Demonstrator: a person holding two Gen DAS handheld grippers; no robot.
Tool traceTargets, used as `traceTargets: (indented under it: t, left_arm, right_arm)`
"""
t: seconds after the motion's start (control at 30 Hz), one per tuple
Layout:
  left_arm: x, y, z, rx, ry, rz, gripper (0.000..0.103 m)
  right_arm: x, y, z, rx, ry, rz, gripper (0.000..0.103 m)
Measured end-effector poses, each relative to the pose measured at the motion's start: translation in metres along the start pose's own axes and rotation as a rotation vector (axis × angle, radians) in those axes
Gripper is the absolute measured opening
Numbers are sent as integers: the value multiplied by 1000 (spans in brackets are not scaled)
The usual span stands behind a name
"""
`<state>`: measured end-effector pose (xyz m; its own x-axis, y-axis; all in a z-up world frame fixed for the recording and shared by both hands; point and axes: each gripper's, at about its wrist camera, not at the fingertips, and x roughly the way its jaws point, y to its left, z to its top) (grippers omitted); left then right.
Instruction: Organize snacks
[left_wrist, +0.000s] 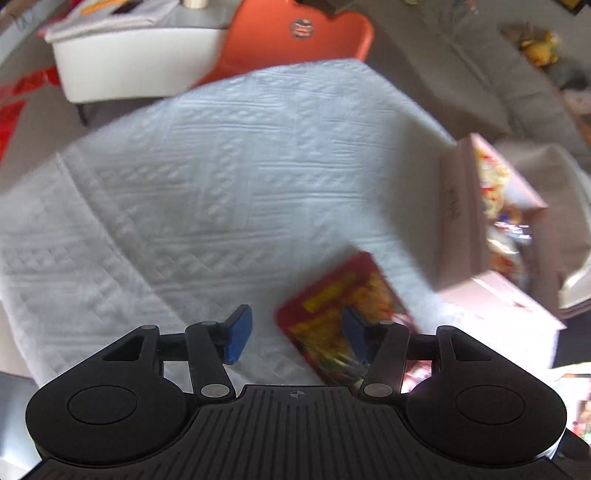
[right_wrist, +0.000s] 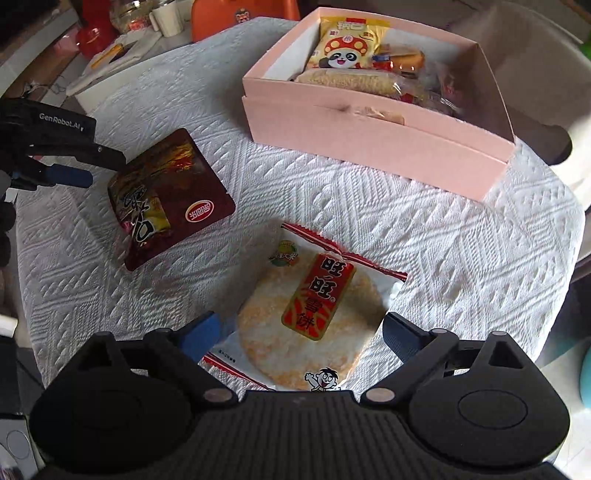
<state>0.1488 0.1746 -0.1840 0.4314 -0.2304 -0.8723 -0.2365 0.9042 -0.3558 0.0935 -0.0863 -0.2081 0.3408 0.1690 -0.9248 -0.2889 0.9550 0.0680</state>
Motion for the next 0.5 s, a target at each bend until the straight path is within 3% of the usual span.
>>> traceTargets:
  t: [0.1,0.27,0.4,0.5]
  left_arm:
    - [-8,-27,-17,89,44,-128,60]
    - [3,-93,-52,240,126,-203,60]
    - [17,-148,-80,428,123,-118,60]
    - [26,-177,-94,499,115,-60,55]
  right_arm:
    - [-19,-13,2,-20,-49,-5,93]
    - [-39,-45,-1,16,-100,-91,93]
    - [-40,-73,-3,58,-110,-182,93]
    - [-40,-85,-4,71,-122,-195,92]
